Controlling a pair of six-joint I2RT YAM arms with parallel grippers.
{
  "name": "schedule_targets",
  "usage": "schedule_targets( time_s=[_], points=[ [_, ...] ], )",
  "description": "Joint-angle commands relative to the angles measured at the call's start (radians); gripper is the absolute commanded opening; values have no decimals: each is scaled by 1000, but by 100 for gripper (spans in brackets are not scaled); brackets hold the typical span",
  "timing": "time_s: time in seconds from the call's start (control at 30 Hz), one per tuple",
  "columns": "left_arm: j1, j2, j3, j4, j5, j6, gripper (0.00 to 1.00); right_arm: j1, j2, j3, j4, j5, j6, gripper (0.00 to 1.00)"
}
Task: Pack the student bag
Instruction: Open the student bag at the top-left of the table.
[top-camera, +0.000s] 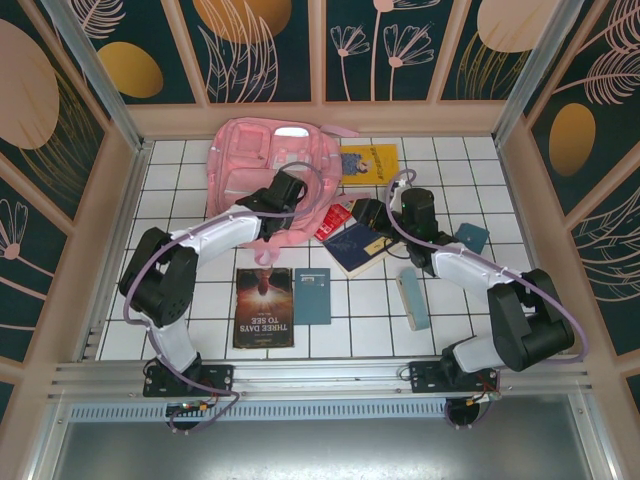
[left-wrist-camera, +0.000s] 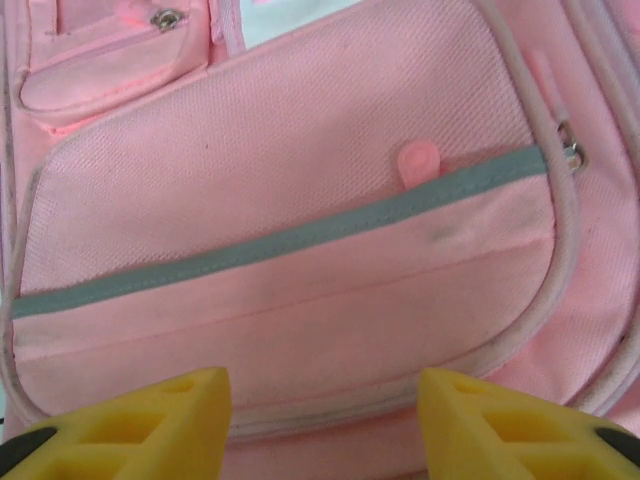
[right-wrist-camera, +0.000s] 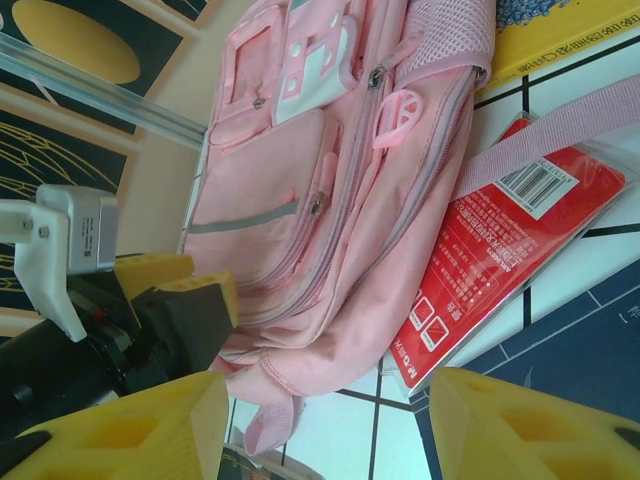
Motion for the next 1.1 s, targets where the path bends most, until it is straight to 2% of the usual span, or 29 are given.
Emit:
schedule_targets(
  time_s=[0.0, 0.13, 0.23, 0.33, 0.53, 0.73, 0.83, 0.93, 1.0, 1.07],
  points=[
    [0, 50, 34, 15, -11, 36, 52, -2, -1, -14, 64, -12, 17, 56],
    [0, 85, 49, 26, -7, 77, 57, 0, 12, -19, 73, -17, 20, 56],
    [0, 132, 70, 31, -59, 114, 59, 2, 16, -19, 77, -22, 22, 56],
    [-1, 151, 92, 11, 13, 128, 62, 6, 20, -18, 76, -23, 21, 56],
    [-1, 81, 60, 20, 178, 152, 67, 5, 29, -19, 77, -24, 18, 56],
    [-1, 131, 82, -7, 193, 161, 66, 9, 51, -19, 90, -36, 29, 56],
    [-1, 148, 75, 8, 162, 163, 65, 11, 47, -21, 88, -33, 28, 56],
    [0, 167, 83, 25, 60, 156, 60, 10, 46, -22, 89, -33, 28, 56],
    [0, 173, 82, 46, -9, 164, 53, 11, 50, -25, 95, -34, 32, 57],
    [-1, 177, 81, 66, -73, 171, 36, 16, 54, -24, 100, -36, 36, 57]
  ],
)
